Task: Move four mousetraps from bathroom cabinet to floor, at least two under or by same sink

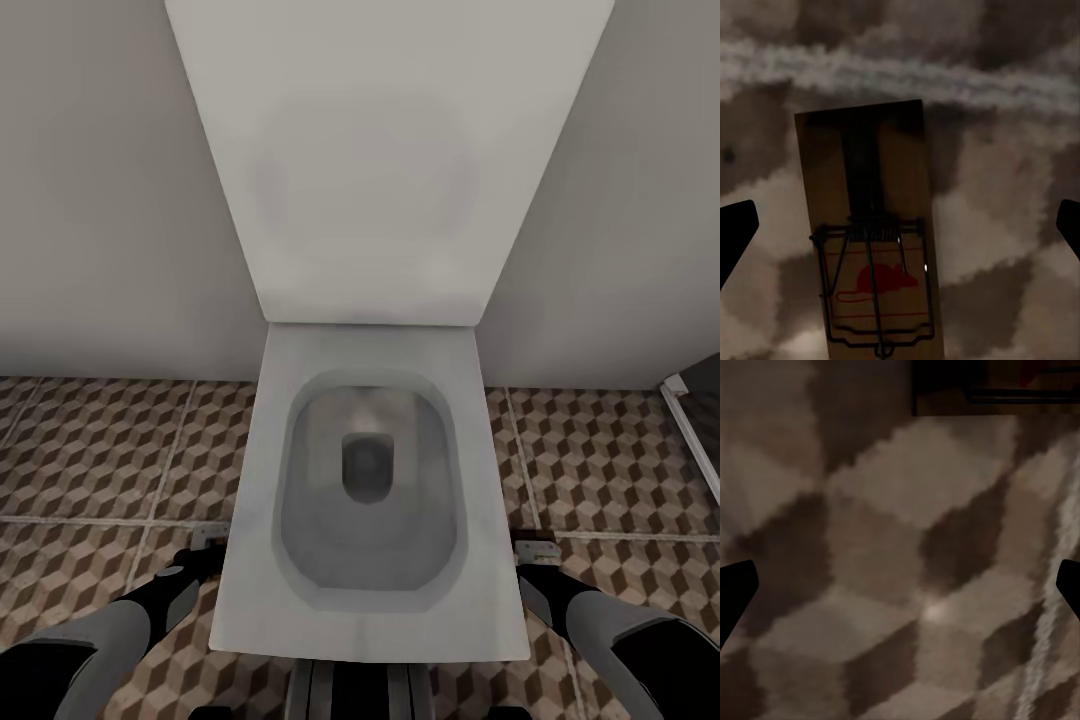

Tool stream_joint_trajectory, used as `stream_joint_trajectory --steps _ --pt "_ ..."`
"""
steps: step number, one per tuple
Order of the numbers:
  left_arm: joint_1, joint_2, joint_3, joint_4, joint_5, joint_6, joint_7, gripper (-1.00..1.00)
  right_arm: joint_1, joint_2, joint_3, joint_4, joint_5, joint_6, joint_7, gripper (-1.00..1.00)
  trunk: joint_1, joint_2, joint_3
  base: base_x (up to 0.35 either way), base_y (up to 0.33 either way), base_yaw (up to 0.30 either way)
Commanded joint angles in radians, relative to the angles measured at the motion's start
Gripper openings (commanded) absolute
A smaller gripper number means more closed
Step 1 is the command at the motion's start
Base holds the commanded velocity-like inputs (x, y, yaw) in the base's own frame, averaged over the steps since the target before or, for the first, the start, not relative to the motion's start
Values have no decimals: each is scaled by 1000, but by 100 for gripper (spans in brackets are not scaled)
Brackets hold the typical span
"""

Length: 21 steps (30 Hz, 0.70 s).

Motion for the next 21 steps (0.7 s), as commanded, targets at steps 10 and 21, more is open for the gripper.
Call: stream_joint_trajectory --steps 10,21 --pt "0 0 -9 1 10 -4 -2 100 -1 0 8 1 -8 3 -2 100 0 0 0 0 0 0" --pt "0 3 -9 0 9 -5 -13 100 -1 1 8 0 -8 0 -2 100 0 0 0 0 0 0"
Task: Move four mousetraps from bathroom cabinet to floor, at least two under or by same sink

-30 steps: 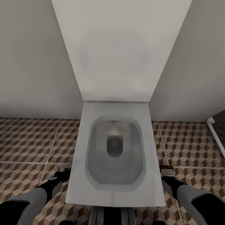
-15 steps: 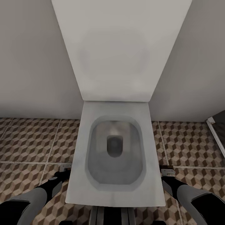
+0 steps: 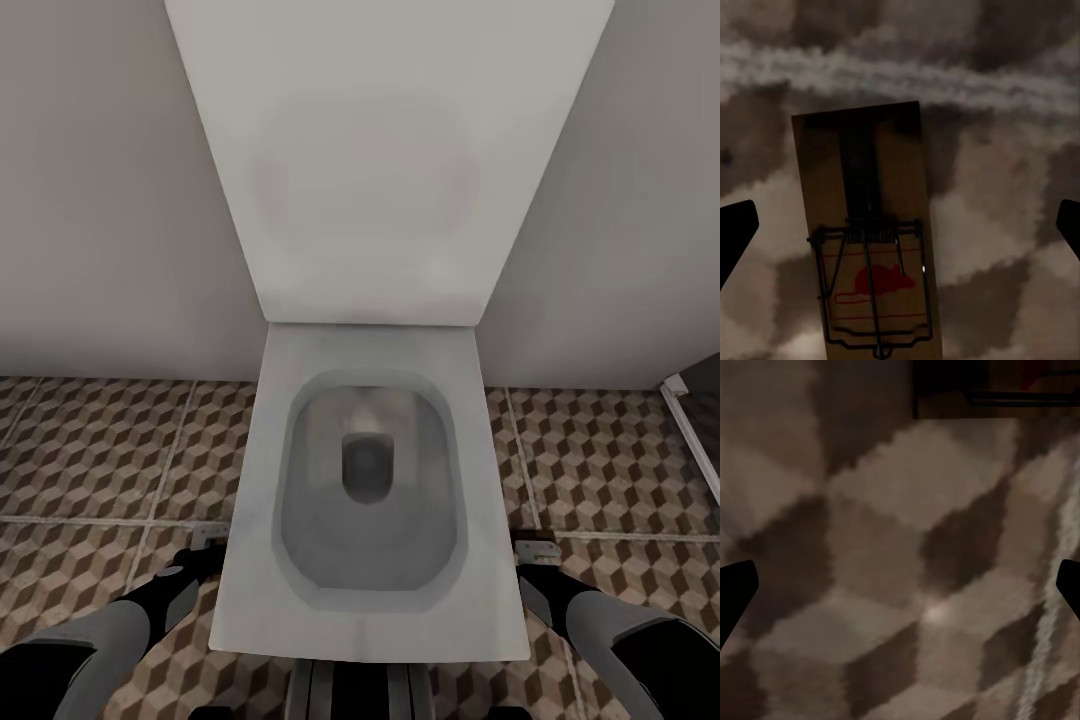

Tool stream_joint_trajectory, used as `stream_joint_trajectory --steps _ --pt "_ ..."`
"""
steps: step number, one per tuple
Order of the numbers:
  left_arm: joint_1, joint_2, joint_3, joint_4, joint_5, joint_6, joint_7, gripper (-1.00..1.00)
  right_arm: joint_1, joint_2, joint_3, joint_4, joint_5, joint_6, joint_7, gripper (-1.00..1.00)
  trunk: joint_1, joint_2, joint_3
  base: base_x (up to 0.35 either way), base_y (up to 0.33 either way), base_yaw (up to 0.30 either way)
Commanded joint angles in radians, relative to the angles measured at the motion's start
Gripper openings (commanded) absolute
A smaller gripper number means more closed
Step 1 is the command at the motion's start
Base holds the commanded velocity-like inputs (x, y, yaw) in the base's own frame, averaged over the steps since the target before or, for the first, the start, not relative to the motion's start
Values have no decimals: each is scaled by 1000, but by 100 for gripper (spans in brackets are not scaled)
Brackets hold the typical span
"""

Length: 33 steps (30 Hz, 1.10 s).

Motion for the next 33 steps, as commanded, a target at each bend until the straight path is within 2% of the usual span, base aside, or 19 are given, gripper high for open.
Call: stream_joint_trajectory --steps 1,17,33 --pt "-1 0 -8 1 10 -4 -3 100 -1 0 8 0 -8 2 -2 100 0 0 -1 0 0 0" --pt "0 2 -8 -1 13 -1 1 100 -1 2 8 0 -8 -7 -2 100 0 0 -1 -19 0 0" --pt "0 4 -5 -1 19 -1 2 100 -1 4 8 0 -7 -31 -2 100 0 0 -1 -280 0 0"
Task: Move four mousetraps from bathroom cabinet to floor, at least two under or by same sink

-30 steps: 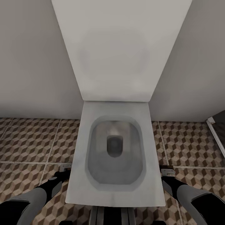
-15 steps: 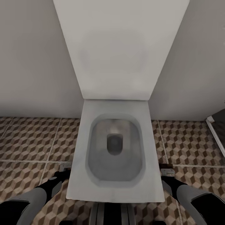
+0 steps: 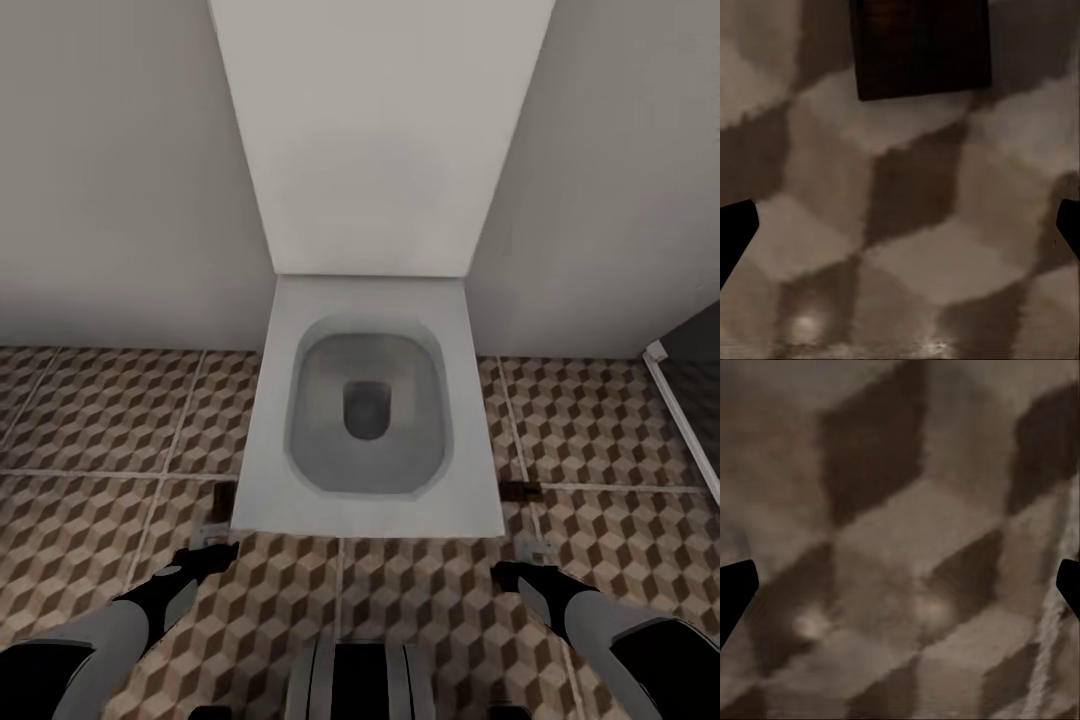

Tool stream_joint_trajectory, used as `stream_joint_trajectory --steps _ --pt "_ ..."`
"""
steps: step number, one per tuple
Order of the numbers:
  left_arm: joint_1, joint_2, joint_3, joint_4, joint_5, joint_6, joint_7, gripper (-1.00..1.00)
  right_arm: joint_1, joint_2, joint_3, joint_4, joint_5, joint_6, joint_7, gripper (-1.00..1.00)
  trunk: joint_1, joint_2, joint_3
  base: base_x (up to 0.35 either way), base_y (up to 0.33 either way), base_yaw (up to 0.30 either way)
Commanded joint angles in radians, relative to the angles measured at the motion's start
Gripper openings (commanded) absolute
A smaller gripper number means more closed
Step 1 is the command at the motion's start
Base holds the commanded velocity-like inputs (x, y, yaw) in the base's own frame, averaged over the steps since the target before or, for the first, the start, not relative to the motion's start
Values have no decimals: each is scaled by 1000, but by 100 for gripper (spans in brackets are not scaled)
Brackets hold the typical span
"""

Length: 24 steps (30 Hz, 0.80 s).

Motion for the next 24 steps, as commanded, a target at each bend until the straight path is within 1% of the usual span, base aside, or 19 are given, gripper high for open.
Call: stream_joint_trajectory --steps 1,24 --pt "-1 0 -8 1 10 -3 -2 100 -1 0 8 0 -7 3 -2 100 -1 0 0 -327 0 0" --pt "-1 0 -10 1 6 -6 -3 100 -1 1 8 0 -7 0 -2 100 -1 0 0 -333 0 0"
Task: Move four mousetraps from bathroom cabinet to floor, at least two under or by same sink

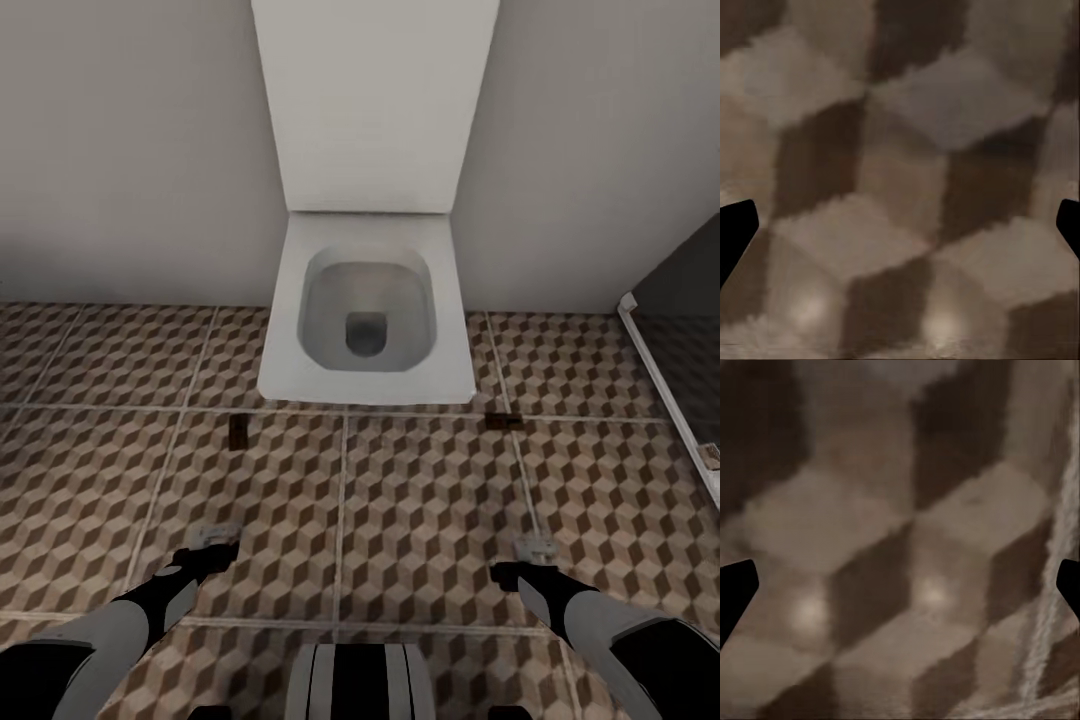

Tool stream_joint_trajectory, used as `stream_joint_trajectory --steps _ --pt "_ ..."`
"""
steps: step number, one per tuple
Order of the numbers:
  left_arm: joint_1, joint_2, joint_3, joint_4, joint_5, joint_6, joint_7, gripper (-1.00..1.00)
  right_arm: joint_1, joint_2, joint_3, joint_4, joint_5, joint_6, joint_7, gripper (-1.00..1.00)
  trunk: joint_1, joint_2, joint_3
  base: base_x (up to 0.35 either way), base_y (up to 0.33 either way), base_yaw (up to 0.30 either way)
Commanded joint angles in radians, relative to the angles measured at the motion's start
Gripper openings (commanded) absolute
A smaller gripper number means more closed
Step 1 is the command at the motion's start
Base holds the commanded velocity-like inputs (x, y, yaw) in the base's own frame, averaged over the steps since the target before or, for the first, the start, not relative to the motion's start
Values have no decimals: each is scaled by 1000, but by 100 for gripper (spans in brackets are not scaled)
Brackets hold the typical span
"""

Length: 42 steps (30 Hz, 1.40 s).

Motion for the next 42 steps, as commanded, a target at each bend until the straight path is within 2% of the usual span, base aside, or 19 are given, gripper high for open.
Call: stream_joint_trajectory --steps 1,26,42 --pt "-1 0 -8 1 10 -3 -2 100 -1 0 8 0 -7 3 -2 100 -1 0 0 -334 0 0" --pt "-1 0 -8 1 10 -5 -5 100 -1 3 10 0 -3 4 -2 100 -1 0 0 -321 0 0" --pt "-1 2 -8 1 11 -4 -8 100 -1 4 11 0 3 5 -9 100 -1 0 0 -60 0 0"
